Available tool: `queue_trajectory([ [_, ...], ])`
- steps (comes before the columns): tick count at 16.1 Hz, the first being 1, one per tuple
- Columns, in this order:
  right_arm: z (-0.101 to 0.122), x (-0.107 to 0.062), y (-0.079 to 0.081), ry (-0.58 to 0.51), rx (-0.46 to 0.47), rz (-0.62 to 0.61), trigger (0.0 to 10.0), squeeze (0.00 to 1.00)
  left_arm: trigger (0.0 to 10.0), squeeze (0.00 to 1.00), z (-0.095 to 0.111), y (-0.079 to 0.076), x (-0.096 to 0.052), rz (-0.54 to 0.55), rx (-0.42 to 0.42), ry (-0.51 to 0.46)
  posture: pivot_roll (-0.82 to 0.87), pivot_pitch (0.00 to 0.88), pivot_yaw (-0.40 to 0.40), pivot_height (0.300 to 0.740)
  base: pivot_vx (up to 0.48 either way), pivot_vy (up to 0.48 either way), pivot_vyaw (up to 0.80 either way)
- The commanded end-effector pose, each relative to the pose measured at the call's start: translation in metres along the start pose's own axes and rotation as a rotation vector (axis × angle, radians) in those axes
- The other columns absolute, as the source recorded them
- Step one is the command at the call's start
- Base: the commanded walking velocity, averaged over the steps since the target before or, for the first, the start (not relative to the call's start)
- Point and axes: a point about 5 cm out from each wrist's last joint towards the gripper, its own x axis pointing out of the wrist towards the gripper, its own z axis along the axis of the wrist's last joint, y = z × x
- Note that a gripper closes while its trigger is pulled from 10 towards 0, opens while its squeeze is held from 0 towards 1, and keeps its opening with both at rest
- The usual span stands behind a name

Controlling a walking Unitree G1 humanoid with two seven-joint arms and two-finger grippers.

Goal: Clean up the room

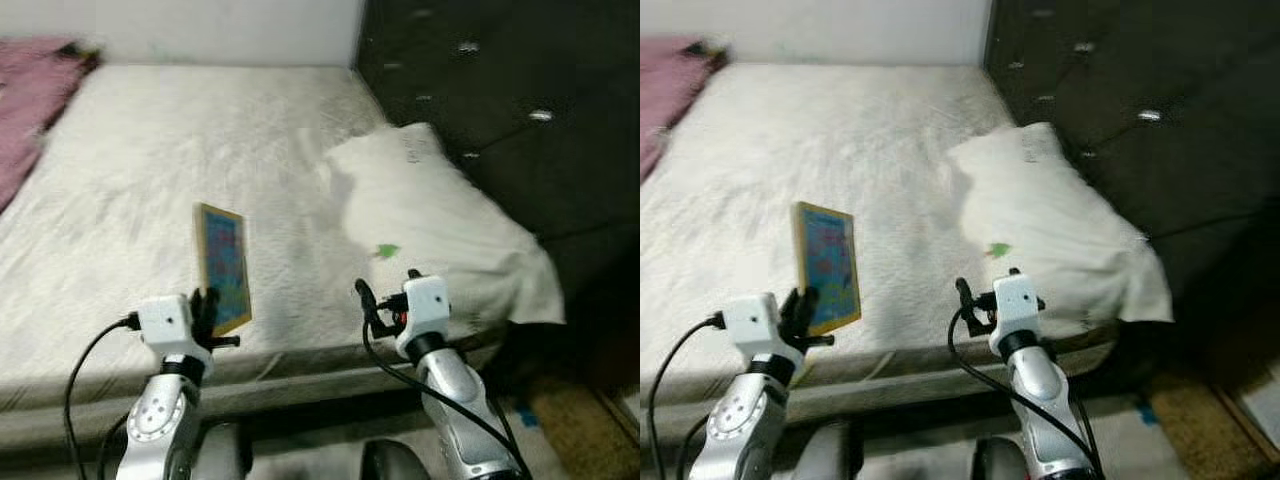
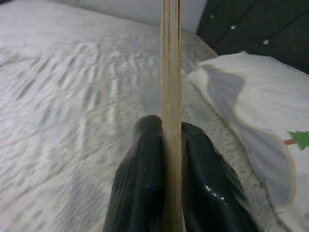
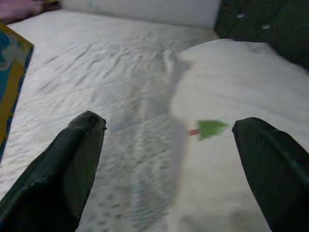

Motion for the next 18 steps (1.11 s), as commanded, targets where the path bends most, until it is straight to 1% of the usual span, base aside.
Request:
queue_trajectory([
  [1, -0.002, -0.001, -0.006, 0.013, -0.004, -0.015, 10.0, 0.0, 10.0, 0.0, 0.008, -0.012, 0.004, -0.052, -0.012, -0.047, 0.01, 0.061, -0.04, 0.626, 0.386, 0.0, 0.0],
  [4, -0.003, -0.001, -0.006, 0.018, -0.007, -0.009, 10.0, 0.0, 10.0, 0.0, 0.008, -0.013, 0.005, -0.057, -0.018, -0.045, 0.01, 0.058, -0.04, 0.626, 0.369, 0.0, 0.0],
  [6, -0.003, 0.0, -0.005, 0.017, -0.003, -0.008, 10.0, 0.0, 10.0, 0.0, 0.008, -0.013, 0.006, -0.054, -0.024, -0.041, 0.01, 0.057, -0.04, 0.626, 0.0, 0.0, 0.0],
  [8, -0.003, 0.0, -0.006, 0.016, -0.004, -0.006, 10.0, 0.0, 10.0, 0.0, 0.007, -0.011, 0.007, -0.029, -0.039, -0.04, 0.01, 0.056, -0.039, 0.626, 0.0, 0.0, 0.0],
  [9, -0.004, 0.0, -0.006, 0.017, -0.007, -0.006, 10.0, 0.0, 10.0, 0.0, 0.006, -0.005, 0.007, 0.029, -0.074, -0.039, 0.01, 0.055, -0.038, 0.626, 0.0, 0.0, 0.0],
  [10, -0.004, 0.0, -0.005, 0.016, -0.007, -0.005, 10.0, 0.0, 10.0, 0.0, 0.006, 0.0, 0.01, 0.059, -0.102, -0.034, 0.01, 0.055, -0.038, 0.616, 0.0, 0.0, 0.0],
  [11, -0.003, 0.0, -0.005, 0.016, -0.008, -0.005, 10.0, 0.0, 10.0, 0.0, 0.006, 0.001, 0.011, 0.067, -0.106, -0.038, 0.01, 0.055, -0.038, 0.606, 0.0, 0.0, 0.0],
  [13, -0.004, 0.0, -0.005, 0.017, -0.009, -0.003, 10.0, 0.0, 10.0, 0.0, 0.008, 0.002, 0.015, 0.071, -0.119, -0.041, 0.01, 0.055, -0.042, 0.601, 0.0, 0.0, 0.0],
  [15, -0.004, -0.001, -0.006, 0.02, -0.01, -0.003, 10.0, 0.0, 10.0, 0.0, 0.003, 0.003, 0.02, 0.109, -0.214, -0.005, 0.0, 0.053, -0.043, 0.601, 0.0, 0.0, 0.0],
  [16, -0.004, -0.001, -0.007, 0.02, -0.01, -0.003, 10.0, 0.0, 10.0, 0.0, 0.001, 0.002, 0.021, 0.115, -0.243, 0.007, 0.0, 0.053, -0.044, 0.601, 0.0, 0.0, 0.0],
  [17, -0.004, -0.001, -0.008, 0.02, -0.011, -0.004, 10.0, 0.0, 10.0, 0.0, -0.002, 0.001, 0.025, 0.125, -0.314, 0.046, -0.01, 0.053, -0.046, 0.601, 0.0, 0.0, 0.0],
  [18, -0.002, -0.002, -0.01, 0.014, -0.012, -0.004, 10.0, 0.0, 10.0, 0.0, -0.011, -0.006, 0.029, 0.117, -0.404, 0.125, -0.01, 0.054, -0.05, 0.591, 0.0, 0.0, 0.0],
])
